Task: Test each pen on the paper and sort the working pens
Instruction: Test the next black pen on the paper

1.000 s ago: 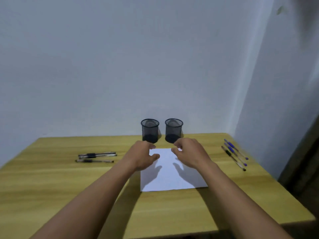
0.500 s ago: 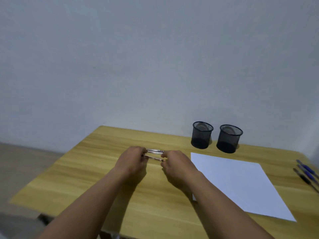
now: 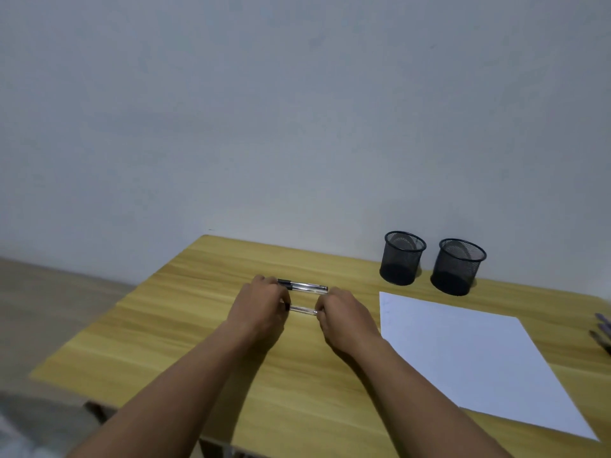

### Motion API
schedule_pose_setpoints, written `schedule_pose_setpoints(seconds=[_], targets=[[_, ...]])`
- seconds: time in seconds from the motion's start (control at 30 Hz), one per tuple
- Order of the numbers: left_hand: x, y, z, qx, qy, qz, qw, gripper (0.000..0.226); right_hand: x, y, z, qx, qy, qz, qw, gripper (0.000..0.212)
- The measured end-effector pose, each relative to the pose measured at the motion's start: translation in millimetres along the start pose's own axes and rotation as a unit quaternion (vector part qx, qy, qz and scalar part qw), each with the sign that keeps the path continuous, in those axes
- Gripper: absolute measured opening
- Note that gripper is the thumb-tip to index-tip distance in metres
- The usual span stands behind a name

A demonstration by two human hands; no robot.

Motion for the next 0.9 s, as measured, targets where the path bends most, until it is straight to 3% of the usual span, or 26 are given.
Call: schedule_pose_setpoints(seconds=[0.13, 0.33, 0.4, 0.5, 0.57, 0.7, 0.9], targets=[[10.3, 3.4, 2.0, -0.007, -0.014, 0.085, 0.996, 0.015, 15.0, 20.0, 16.2, 0.016, -0.045, -0.121, 0.992, 0.013], [46.1, 20.3, -2.3, 0.017, -0.017, 0.29, 0.957, 0.006, 54.8, 52.8, 46.2, 0.056, -0.111, -0.375, 0.919, 0.008], [62.6, 27.4, -3.9, 0.028, -0.018, 0.348, 0.937, 0.007, 68.0, 61.6, 60.9, 0.083, -0.136, -0.484, 0.86, 0.008], [85.6, 35.2, -9.9, 0.025, -0.027, 0.436, 0.899, 0.011, 80.8, 71.6, 80.5, 0.102, -0.162, -0.662, 0.725, 0.006], [103.0, 39.7, -14.8, 0.016, -0.044, 0.468, 0.883, 0.014, 86.6, 75.4, 88.7, 0.096, -0.162, -0.724, 0.664, 0.008], [134.8, 43.9, -24.3, -0.006, -0.089, 0.506, 0.858, 0.018, 92.9, 79.0, 95.8, 0.08, -0.141, -0.717, 0.678, 0.013], [140.8, 34.5, -33.4, -0.021, -0.101, 0.471, 0.876, 0.016, 109.9, 78.2, 98.1, 0.109, -0.126, -0.704, 0.69, 0.01]])
Point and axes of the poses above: each hand's wrist, its own z-axis away from the middle knuckle, its own y-axis out of the back of the hand, x = y × z, the point moved 3 cm from there along -z, towards the middle knuckle, and after that the axes turned 9 degrees about -x, right-handed, at the moved point
